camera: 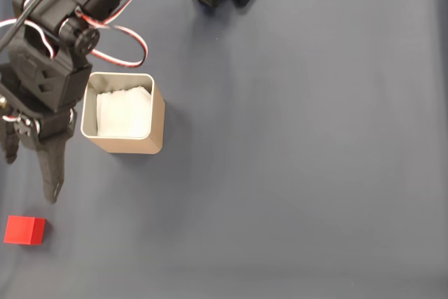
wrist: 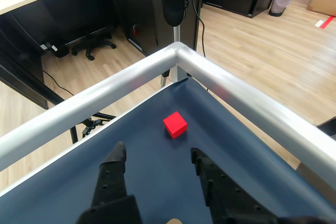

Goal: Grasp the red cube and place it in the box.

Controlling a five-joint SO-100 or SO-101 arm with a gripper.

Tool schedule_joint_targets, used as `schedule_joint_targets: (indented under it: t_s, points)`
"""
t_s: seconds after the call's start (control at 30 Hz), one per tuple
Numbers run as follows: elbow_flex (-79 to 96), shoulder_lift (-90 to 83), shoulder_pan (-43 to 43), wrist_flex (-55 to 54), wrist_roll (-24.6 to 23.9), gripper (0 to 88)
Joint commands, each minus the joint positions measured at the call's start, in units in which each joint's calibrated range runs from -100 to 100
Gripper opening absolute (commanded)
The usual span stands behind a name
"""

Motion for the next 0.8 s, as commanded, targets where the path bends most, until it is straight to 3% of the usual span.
schedule_joint_targets:
  t_s: [0.0, 0.77]
  points:
    - [-5.7, 2.3, 0.5, -2.4, 0.4, 33.8]
    - [-9.8, 11.0, 1.2, -3.5, -1.0, 33.4]
